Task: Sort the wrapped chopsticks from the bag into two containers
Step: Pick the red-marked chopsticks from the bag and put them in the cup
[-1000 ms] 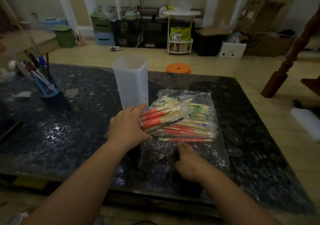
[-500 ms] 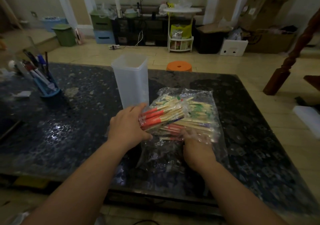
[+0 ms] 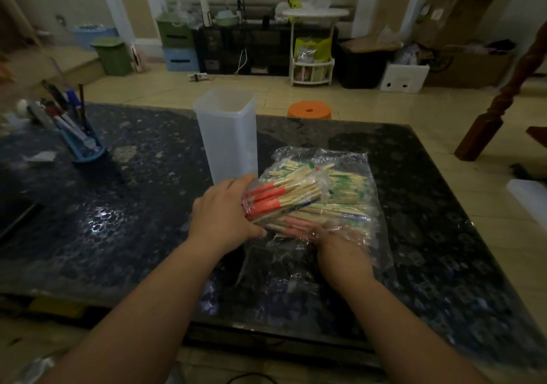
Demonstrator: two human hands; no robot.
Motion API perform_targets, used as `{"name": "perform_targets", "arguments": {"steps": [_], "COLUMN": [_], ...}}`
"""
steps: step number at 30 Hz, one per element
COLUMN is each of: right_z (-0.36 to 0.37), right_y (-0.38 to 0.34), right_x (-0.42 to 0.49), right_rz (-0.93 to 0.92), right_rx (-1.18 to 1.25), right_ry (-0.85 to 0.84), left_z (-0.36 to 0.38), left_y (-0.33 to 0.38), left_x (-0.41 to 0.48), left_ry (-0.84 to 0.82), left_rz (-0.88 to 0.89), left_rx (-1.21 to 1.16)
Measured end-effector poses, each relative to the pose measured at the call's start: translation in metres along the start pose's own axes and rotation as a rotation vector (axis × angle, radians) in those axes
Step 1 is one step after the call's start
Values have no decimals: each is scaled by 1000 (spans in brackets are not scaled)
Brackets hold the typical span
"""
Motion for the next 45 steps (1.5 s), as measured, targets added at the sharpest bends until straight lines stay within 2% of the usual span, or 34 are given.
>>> {"name": "perform_targets", "arguments": {"steps": [5, 9, 12, 16, 20, 25, 29, 33, 37, 40, 45], "right_z": [-2, 5, 4, 4, -2, -14, -24, -38, -71, -99, -132], "right_y": [0, 1, -2, -5, -13, -26, -36, -42, -52, -64, -80], "right_x": [-1, 0, 1, -1, -8, -16, -19, -23, -28, -34, -40], "right_rz": [-14, 4, -48, -28, -77, -143, -230, -240, -252, -303, -455], "right_rx": [-96, -38, -121, -55, -197, -138, -135, -46, -128, -219, -295], "right_ry": [79, -66, -42, -64, -81, -73, -122, -239, -264, -180, 173], "left_z": [1, 3, 4, 5, 4, 1, 0, -3, -2, -1, -1], "left_y": [-3, -1, 1, 1, 0, 0, 0, -2, -4, -4, -4], "left_x": [1, 2, 1, 1, 0, 0, -2, 0, 2, 1, 0], "left_ry": [5, -7, -13, -15, -15, -15, -7, -4, -11, -11, -8], "left_rz": [-1, -5, 2, 5, 2, 5, 4, -13, -16, -11, 8], "left_rx": [9, 21, 26, 31, 19, 11, 15, 5, 8, 26, 47]}}
Point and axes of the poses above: each hand's wrist, its own x-axis towards the middle knuckle, its own z-axis out of the palm, y = z × x, the point moved 4 cm from there along x, towards the middle knuckle, and after that the axes turned 13 degrees about -z, right-handed, at the moved point
